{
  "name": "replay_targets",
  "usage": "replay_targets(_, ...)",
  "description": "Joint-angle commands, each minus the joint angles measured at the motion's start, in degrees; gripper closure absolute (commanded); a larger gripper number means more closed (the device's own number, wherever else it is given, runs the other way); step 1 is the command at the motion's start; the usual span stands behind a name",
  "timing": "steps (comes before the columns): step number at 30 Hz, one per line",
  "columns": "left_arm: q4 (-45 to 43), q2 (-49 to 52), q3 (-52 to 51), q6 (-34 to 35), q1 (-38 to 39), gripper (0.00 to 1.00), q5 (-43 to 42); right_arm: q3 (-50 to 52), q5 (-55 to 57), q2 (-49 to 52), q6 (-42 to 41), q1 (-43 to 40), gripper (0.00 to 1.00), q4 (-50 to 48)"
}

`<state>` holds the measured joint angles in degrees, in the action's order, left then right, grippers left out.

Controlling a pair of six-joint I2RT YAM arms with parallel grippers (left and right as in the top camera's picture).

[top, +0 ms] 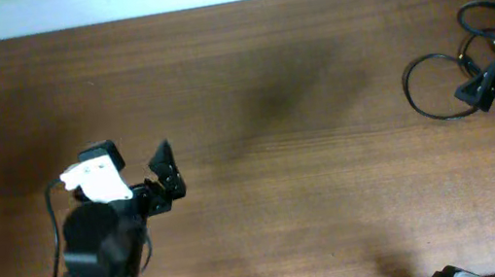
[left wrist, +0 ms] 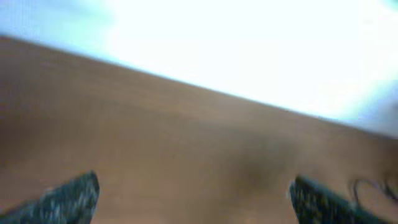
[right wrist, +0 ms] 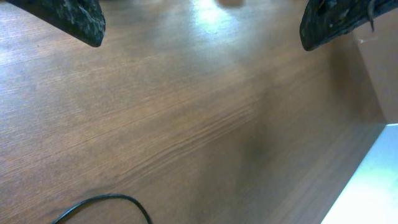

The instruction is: Untangle cables

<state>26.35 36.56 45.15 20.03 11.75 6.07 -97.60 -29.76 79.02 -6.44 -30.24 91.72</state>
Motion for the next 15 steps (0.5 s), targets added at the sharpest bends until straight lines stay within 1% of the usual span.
replay_targets(1,-14.6,-10.0,-14.8,0.3,-0.3,0.01,-2.5,-0.1,0.5,0.1,0.0,-0.1,0.01,0.0)
replay_targets(2,-20.0,-14.1,-20.2,0.3,-0.3,0.01,-2.9,-0.1,0.5,0.1,0.0,-0.1,0.01,0.0)
replay_targets(3,-23.6,-16.7,-23.6,0.3,-0.3,0.01,-2.9,-0.1,0.5,0.1,0.0,-0.1,0.01,0.0)
replay_targets(5,-30.6,-21.6,-29.6,0.2,-0.3,0.01,-2.9,-0.1,0.5,0.1,0.0,-0.1,0.01,0.0)
replay_targets(6,-32.6,-23.3,-31.3,0.0,-0.3,0.01,-2.9,-0.1,0.5,0.1,0.0,-0.1,0.01,0.0)
replay_targets(9,-36.0,-29.1,-35.0,-0.4,-0.3,0.01,-2.6,-0.1,0.5,0.1,0.0,-0.1,0.01,0.0)
replay_targets(11,-35.9,-32.6,-36.1,-0.6,-0.5,0.01,-1.7,-0.1,0.5,0.1,0.0,-0.1,0.01,0.0)
replay_targets(12,-36.0,-35.2,-36.9,-1.9,-1.0,0.01,-1.7,-0.1,0.5,0.1,0.0,-0.1,0.01,0.0)
replay_targets(15,-39.4,-36.3,-38.7,-5.0,-1.7,0.01,-1.6,-0.1,0.5,0.1,0.0,-0.1,0.01,0.0)
